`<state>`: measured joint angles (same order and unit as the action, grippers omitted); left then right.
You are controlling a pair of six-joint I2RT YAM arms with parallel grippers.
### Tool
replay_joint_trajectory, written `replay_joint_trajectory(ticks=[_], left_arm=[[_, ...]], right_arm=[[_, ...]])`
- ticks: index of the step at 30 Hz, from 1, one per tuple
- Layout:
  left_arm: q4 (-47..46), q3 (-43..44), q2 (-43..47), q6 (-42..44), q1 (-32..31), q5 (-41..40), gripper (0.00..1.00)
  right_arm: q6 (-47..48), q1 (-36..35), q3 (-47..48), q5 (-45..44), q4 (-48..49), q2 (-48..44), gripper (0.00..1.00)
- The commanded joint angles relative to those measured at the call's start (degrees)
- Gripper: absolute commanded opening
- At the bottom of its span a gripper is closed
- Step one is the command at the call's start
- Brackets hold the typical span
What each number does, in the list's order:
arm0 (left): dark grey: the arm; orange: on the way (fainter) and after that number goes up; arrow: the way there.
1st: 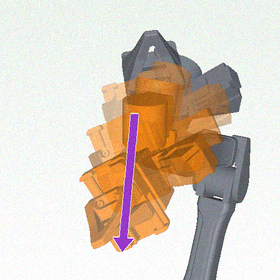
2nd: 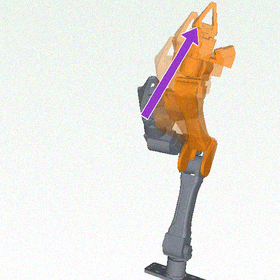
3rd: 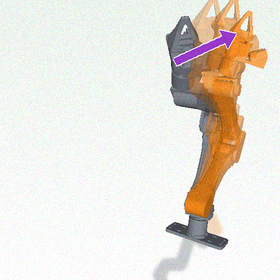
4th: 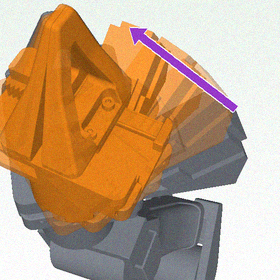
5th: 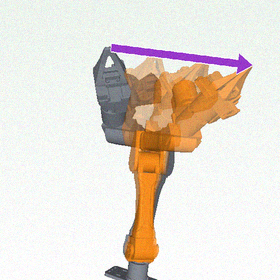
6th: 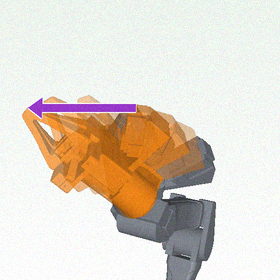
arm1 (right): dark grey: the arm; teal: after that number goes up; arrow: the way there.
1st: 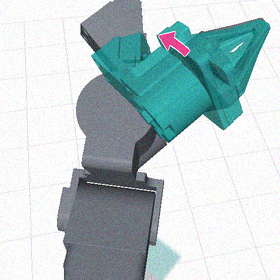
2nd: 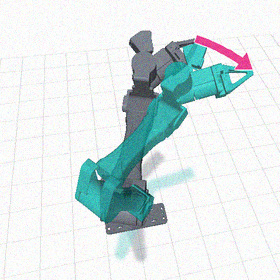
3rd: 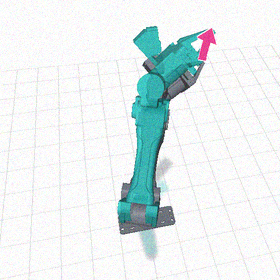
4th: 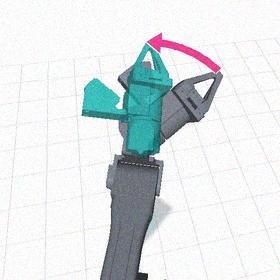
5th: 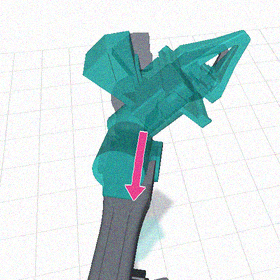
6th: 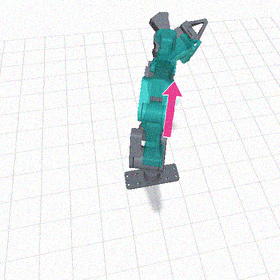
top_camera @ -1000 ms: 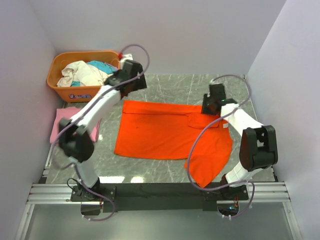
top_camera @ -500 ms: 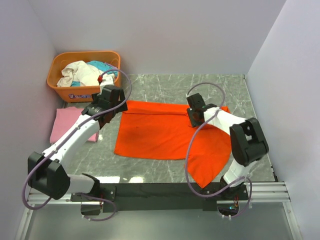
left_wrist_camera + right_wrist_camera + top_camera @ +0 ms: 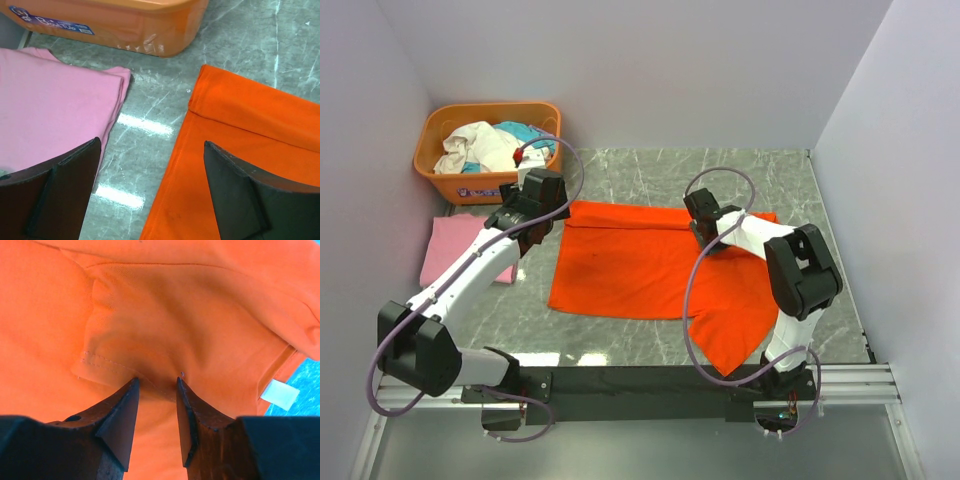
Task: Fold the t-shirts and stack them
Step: Fold the T-shirt at the center of the board.
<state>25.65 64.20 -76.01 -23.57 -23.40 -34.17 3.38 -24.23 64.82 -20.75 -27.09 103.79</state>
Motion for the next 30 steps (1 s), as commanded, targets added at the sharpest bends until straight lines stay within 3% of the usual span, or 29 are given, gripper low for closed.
replay_joint_trajectory(ticks=[1, 7, 12, 15, 30], left_arm=[[-1.9, 0.2, -0.3, 0.9, 0.3, -1.8, 0.89], [-2.2, 0.0, -0.5, 1.1, 0.3, -2.1, 0.89], [-2.1, 0.1, -1.0, 1.2, 0.3, -2.1, 0.88], [-2.1, 0.2, -1.2, 1.2, 0.3, -2.0, 0.88], [-1.9, 0.2, -2.0, 1.5, 0.3, -1.4, 0.89]], right_arm=[[1.1, 0.1, 1.8, -1.3, 0.1, 0.8, 0.42], [1.6, 0.1, 1.7, -0.6, 0.3, 1.9, 0.35], [2.1, 0.1, 1.7, -0.5, 0.3, 1.3, 0.09], [2.2, 0.1, 2.2, -0.4, -0.2, 0.6, 0.0], [-2.2, 0.1, 9.1, 3.5, -13.2, -1.2, 0.0]])
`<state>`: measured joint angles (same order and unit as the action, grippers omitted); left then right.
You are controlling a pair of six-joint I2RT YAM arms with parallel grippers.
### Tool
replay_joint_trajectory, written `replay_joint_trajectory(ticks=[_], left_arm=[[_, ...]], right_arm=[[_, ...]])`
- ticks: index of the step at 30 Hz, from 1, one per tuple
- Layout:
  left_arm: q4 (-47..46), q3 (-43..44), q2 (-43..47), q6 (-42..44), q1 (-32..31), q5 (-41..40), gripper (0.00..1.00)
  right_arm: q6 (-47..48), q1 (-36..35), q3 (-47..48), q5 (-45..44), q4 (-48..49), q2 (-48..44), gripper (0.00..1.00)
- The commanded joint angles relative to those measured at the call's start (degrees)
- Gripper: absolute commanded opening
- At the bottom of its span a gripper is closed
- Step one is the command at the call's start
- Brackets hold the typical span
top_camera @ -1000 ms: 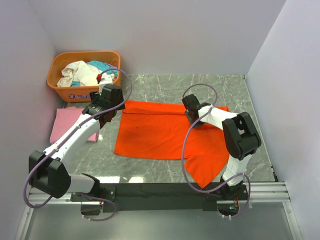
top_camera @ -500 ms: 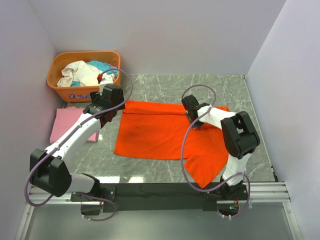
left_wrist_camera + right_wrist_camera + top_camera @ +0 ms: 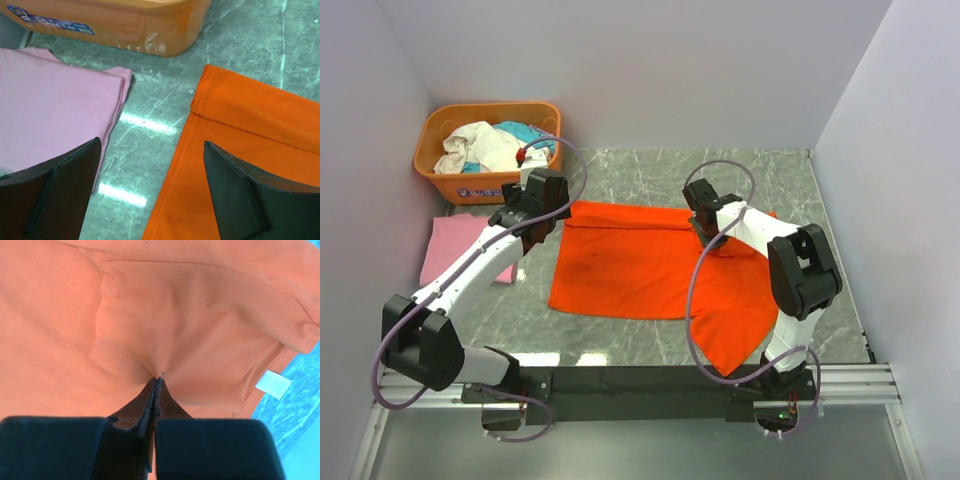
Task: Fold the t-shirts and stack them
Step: Fold the T-shirt at the center of the board.
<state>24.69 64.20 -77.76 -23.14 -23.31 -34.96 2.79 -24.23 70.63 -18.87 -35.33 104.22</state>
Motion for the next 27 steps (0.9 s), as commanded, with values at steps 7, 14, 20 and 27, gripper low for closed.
replay_joint_trajectory(ticks=[7, 14, 20, 27], left_arm=[[-0.9, 0.2, -0.6, 1.2, 0.2, -0.4, 0.89], [-0.6, 0.4, -1.4, 1.3, 0.2, -0.4, 0.89], [-0.5, 0.5, -2.0, 1.4, 0.2, -0.5, 0.89], [-0.5, 0.4, -2.0, 1.4, 0.2, -0.6, 0.89]], right_arm=[[-2.7, 0.1, 7.1, 6.2, -10.5, 0.3, 0.03], [-4.5, 0.1, 10.2, 9.1, -13.4, 2.2, 0.14], [-5.5, -0.2, 8.8, 9.3, -10.4, -0.7, 0.35], [-1.6, -4.5, 2.7, 6.6, -3.0, -6.8, 0.4]])
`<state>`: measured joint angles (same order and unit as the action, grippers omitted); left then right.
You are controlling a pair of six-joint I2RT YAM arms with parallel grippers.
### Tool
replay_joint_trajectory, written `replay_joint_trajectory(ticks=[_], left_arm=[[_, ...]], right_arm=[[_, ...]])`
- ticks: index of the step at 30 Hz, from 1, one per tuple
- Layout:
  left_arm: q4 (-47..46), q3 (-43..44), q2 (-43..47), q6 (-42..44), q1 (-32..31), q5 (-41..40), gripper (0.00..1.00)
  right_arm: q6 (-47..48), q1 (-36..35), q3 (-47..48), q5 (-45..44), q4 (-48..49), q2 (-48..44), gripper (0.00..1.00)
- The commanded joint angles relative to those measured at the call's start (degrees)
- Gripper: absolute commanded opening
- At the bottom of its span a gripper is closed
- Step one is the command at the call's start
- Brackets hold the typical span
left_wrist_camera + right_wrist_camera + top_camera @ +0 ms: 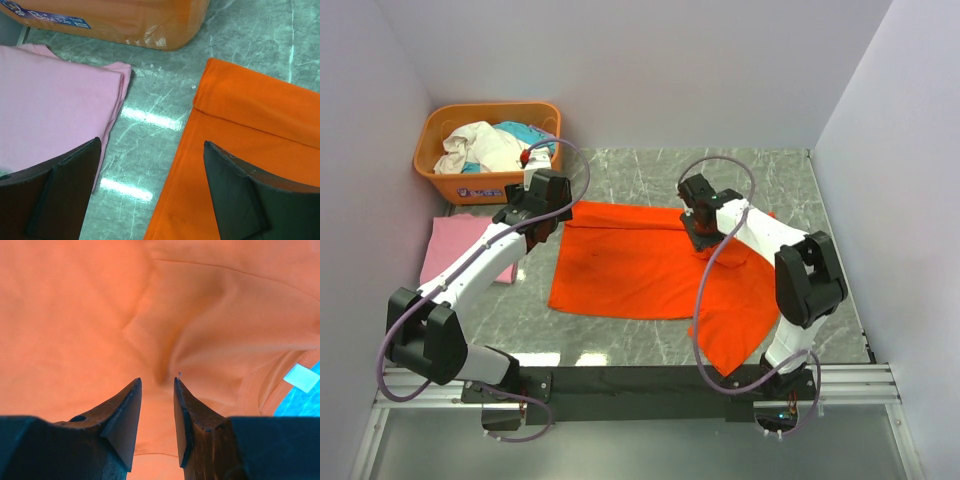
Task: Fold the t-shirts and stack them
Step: Fold the T-shirt at the center of the board.
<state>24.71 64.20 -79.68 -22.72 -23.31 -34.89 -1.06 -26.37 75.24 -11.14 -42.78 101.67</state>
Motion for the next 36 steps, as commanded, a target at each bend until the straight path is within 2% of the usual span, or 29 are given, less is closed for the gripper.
replay_joint_trajectory(ticks=[1, 16, 24, 31, 36], left_arm=[[-0.5, 0.4, 0.0, 1.1, 0.2, -0.5, 0.89], [-0.4, 0.4, -0.3, 1.2, 0.2, -1.0, 0.89], [-0.5, 0.3, -0.5, 1.3, 0.2, -1.0, 0.89], [-0.4, 0.5, -0.7, 1.2, 0.2, -0.9, 0.89], [-0.4, 0.4, -1.1, 1.2, 0.2, -1.0, 0.89]], right_arm=[[2.6, -2.6, -2.5, -1.0, 4.7, -4.1, 0.4], [1.1, -3.2, -1.6, 1.5, 10.0, 4.6, 0.35], [-0.8, -2.2, -1.9, -0.1, 11.8, 7.1, 0.34], [-1.0, -1.2, -2.3, -0.2, 12.7, 7.3, 0.29], [-1.1, -0.7, -2.2, 0.1, 13.1, 7.7, 0.21]])
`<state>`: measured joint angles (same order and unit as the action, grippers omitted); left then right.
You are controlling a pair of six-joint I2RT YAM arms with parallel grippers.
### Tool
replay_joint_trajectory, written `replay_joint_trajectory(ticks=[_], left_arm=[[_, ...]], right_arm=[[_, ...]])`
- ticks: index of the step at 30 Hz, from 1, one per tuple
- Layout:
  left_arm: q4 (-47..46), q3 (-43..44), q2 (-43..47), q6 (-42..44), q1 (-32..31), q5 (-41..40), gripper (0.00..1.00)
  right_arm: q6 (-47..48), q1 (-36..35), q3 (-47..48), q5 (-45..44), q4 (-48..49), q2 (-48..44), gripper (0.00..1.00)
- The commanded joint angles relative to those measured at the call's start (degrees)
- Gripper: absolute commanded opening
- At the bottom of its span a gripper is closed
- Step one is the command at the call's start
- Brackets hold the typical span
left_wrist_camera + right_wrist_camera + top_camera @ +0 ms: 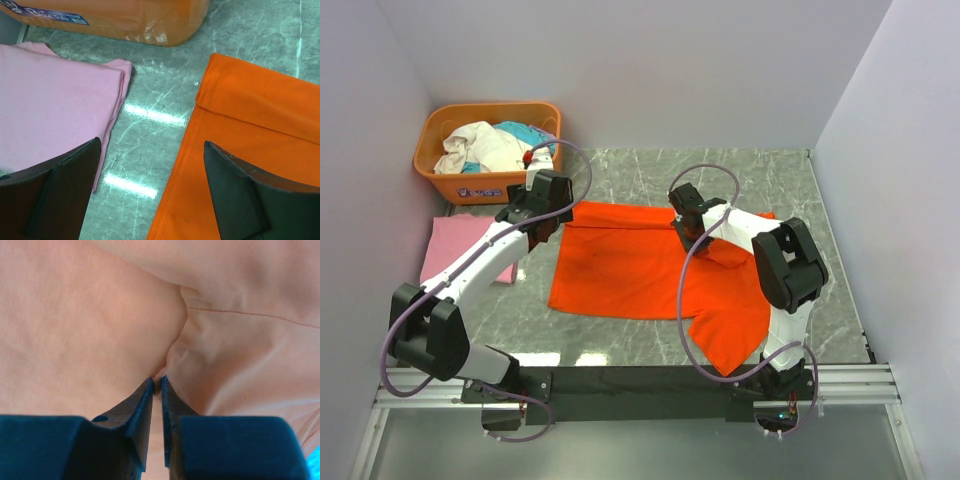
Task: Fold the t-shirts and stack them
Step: Fold the T-shirt at the center of the board.
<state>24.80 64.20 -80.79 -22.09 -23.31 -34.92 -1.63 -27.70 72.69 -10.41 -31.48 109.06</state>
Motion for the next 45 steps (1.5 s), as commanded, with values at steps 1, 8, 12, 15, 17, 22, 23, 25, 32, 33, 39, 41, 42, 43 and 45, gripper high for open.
replay_joint_trajectory(ticks=[1, 8, 12, 15, 17, 22, 23, 25, 32, 33, 39, 41, 42, 43, 45], left_arm=[[-0.4, 0.4, -0.2, 0.6, 0.3, -0.9, 0.89], [-0.3, 0.5, -0.2, 0.6, 0.2, -0.9, 0.89], [0.1, 0.7, -0.7, 0.6, 0.2, -0.8, 0.89], [0.1, 0.7, -0.9, 0.6, 0.2, -0.9, 0.89], [0.1, 0.7, -0.9, 0.6, 0.2, -0.9, 0.89], [0.3, 0.7, -1.2, 0.7, 0.2, -0.7, 0.89], [0.3, 0.7, -1.3, 0.7, 0.2, -0.8, 0.89], [0.4, 0.9, -1.4, 0.6, 0.2, -0.8, 0.89], [0.4, 0.8, -0.9, 0.7, 0.3, -0.7, 0.89], [0.4, 0.8, -0.9, 0.7, 0.2, -0.6, 0.89], [0.3, 0.7, -0.9, 0.7, 0.2, -0.1, 0.89], [0.4, 0.7, -1.1, 0.8, 0.2, 0.0, 0.89], [0.4, 0.7, -1.1, 0.8, 0.2, 0.1, 0.89], [0.4, 0.8, -1.3, 0.9, 0.2, 0.1, 0.89], [0.5, 0.7, -1.5, 0.9, 0.2, 0.0, 0.89]], right_arm=[[-0.7, 0.7, 0.4, -0.5, 1.8, 0.4, 0.18], [-1.8, 0.8, 1.7, 1.7, 0.7, -0.6, 0.0], [-2.9, 0.7, 4.2, 2.7, -1.9, -0.1, 0.0], [-3.9, 0.7, 6.2, 2.9, -3.2, 0.8, 0.0], [-4.5, 0.8, 6.9, 3.0, -3.8, 1.2, 0.0], [-6.8, 1.2, 9.0, 3.5, -6.3, 2.3, 0.2], [-7.4, 1.3, 8.8, 4.0, -6.5, 0.9, 0.24], [-9.5, 2.4, 7.5, 5.3, -6.2, -1.2, 0.35], [-19.2, 13.3, -4.8, 12.6, -1.3, -17.4, 0.43], [-21.1, 15.2, -9.8, 15.5, 1.8, -22.1, 0.43], [-24.4, 25.7, -26.5, 23.9, 12.7, -35.2, 0.53], [-25.2, 27.1, -30.0, 26.3, 16.0, -37.7, 0.57], [-26.7, 29.4, -32.8, 27.0, 19.2, -38.0, 0.61], [-27.4, 30.2, -33.9, 28.5, 20.7, -38.1, 0.61], [-29.4, 32.1, -36.5, 29.0, 24.5, -37.5, 0.64]])
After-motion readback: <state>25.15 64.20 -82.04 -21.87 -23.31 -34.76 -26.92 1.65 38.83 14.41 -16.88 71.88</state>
